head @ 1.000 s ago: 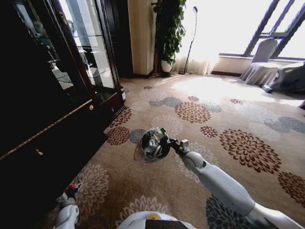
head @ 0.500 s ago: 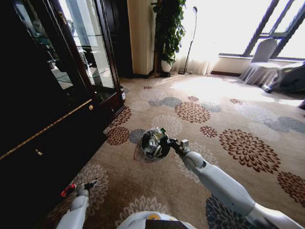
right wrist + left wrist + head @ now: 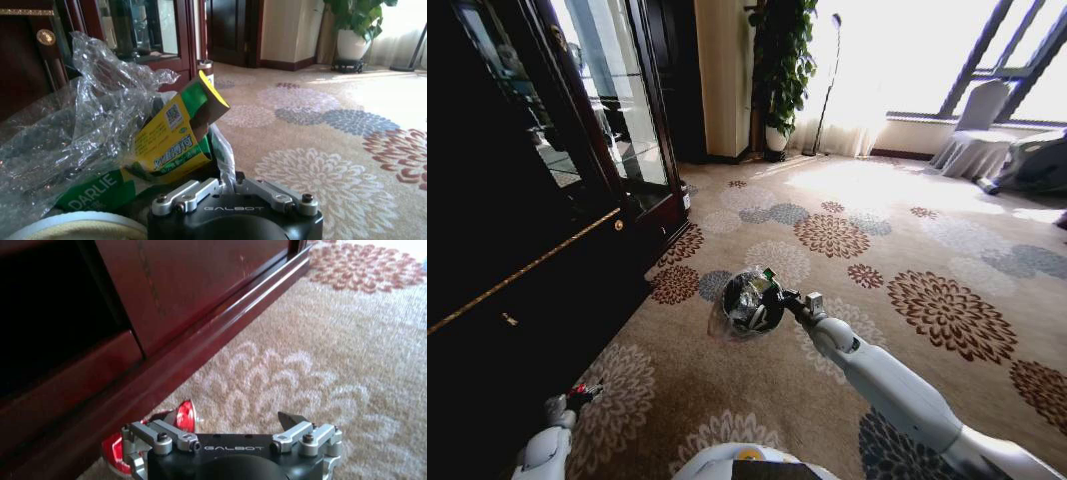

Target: Pick up the trash from the ground and place it into the trash bin.

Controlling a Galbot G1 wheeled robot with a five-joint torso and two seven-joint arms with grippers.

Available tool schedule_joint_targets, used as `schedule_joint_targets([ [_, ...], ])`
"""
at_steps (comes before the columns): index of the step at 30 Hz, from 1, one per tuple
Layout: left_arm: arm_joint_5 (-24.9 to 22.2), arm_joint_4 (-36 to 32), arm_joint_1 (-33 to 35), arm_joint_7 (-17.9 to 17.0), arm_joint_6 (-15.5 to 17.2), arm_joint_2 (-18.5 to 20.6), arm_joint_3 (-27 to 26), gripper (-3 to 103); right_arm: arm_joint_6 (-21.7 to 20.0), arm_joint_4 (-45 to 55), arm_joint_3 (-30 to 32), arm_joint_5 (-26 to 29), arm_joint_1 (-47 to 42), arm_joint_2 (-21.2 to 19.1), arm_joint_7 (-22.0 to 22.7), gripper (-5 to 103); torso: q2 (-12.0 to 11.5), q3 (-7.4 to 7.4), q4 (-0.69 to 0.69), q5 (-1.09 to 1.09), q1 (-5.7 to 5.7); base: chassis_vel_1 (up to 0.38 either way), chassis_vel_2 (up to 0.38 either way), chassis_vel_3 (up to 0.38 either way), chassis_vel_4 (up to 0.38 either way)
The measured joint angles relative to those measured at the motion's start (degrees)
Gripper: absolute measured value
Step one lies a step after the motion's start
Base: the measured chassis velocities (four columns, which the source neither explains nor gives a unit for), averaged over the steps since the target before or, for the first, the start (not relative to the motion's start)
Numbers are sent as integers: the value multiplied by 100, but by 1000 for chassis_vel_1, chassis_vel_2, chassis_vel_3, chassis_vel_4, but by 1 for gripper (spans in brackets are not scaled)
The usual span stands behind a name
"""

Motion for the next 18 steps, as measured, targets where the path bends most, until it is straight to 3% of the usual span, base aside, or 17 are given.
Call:
schedule_joint_targets([
  [4,2,410,-205,-178,-157,41,202,100,0,0,1,0,1,0,0,1,0,0,1,-3,0,0,0,0,0],
  [11,331,209,-215,-413,-45,-21,45,100,0,0,0,0,1,0,-1,1,0,0,-1,2,0,0,0,0,0],
  [18,310,530,-263,-598,-258,153,-25,100,0,0,0,0,0,0,-1,1,0,1,1,2,0,0,0,0,0],
])
